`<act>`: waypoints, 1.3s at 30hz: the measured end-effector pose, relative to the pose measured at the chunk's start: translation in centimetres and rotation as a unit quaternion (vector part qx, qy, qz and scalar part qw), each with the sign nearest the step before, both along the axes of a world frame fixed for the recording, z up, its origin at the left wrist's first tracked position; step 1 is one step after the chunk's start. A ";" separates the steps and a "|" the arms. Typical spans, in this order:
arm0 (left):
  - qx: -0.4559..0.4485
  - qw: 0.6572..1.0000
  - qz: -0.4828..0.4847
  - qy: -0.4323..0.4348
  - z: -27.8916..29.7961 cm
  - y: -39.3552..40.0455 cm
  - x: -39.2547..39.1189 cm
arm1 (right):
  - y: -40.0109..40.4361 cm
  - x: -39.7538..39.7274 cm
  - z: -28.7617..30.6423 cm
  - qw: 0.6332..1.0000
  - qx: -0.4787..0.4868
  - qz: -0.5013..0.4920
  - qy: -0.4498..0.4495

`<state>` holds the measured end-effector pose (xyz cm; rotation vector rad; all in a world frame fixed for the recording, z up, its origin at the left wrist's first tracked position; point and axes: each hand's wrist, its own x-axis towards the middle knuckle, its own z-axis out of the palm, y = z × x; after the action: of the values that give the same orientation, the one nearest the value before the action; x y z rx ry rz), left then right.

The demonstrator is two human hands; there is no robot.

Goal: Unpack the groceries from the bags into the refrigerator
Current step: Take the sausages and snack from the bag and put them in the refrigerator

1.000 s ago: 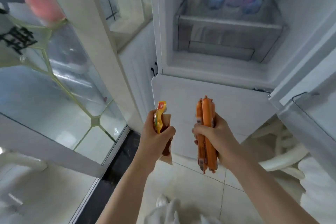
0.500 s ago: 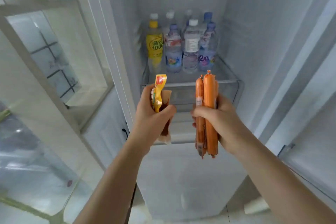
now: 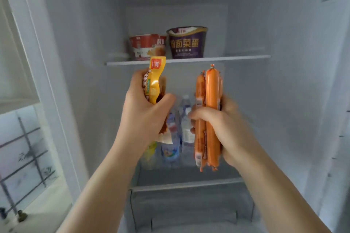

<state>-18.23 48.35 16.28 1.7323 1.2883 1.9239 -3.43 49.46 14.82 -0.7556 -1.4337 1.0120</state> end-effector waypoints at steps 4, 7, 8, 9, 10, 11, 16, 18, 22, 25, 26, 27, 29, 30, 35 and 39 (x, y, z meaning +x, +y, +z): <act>0.027 0.999 0.025 0.012 3.9 3.2 -0.1 | 2.8 -1.1 3.8 0.999 0.036 -0.010 0.004; 0.060 0.996 0.048 0.038 7.0 5.3 -0.7 | 4.1 -1.9 6.4 0.998 0.065 -0.006 0.010; 0.069 0.995 0.058 0.049 7.9 6.1 -0.8 | 4.5 -2.1 7.3 0.997 0.081 -0.014 0.008; 0.073 0.993 0.068 0.058 8.9 6.9 -1.0 | 4.8 -2.3 8.3 0.995 0.098 -0.026 0.006; 0.076 0.992 0.079 0.060 9.8 7.8 -1.2 | 5.1 -2.5 9.3 0.993 0.115 -0.036 0.003; 0.077 0.992 0.088 0.051 10.8 8.8 -1.5 | 5.4 -2.8 10.2 0.991 0.128 -0.042 -0.003; 0.045 0.985 0.163 0.027 14.5 13.5 -2.9 | 8.4 -4.3 14.9 0.987 0.143 -0.072 0.035; 0.008 0.978 0.202 0.044 14.8 15.0 -3.2 | 10.0 -4.9 16.3 0.984 0.143 -0.098 0.041; -0.029 0.965 0.247 0.085 14.0 17.0 -3.5 | 13.4 -5.9 18.0 0.986 0.121 -0.112 -0.003; -0.127 0.943 0.260 0.164 13.5 18.3 -3.7 | 15.7 -6.5 18.4 0.983 0.101 -0.126 -0.083; -0.162 0.932 0.262 0.191 13.3 18.6 -3.7 | 16.1 -6.7 18.4 0.982 0.086 -0.130 -0.108; -0.189 0.924 0.259 0.211 13.2 18.9 -3.8 | 16.5 -6.7 18.5 0.980 0.069 -0.127 -0.135; -0.206 0.915 0.249 0.242 13.1 19.2 -4.0 | 16.6 -6.8 18.8 0.969 0.041 -0.116 -0.214; -0.206 0.910 0.251 0.259 13.0 19.5 -4.1 | 16.4 -6.9 18.9 0.956 0.044 -0.111 -0.267; -0.211 0.870 0.311 0.320 12.7 18.7 -4.8 | 15.9 -8.3 19.0 0.828 0.016 -0.109 -0.549; -0.248 0.852 0.340 0.312 12.8 17.0 -5.1 | 15.8 -8.5 19.1 0.742 0.018 -0.137 -0.656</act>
<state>-23.32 65.34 29.10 1.7949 2.6417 1.0458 -11.95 65.23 33.94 -1.7725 -2.3681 0.0555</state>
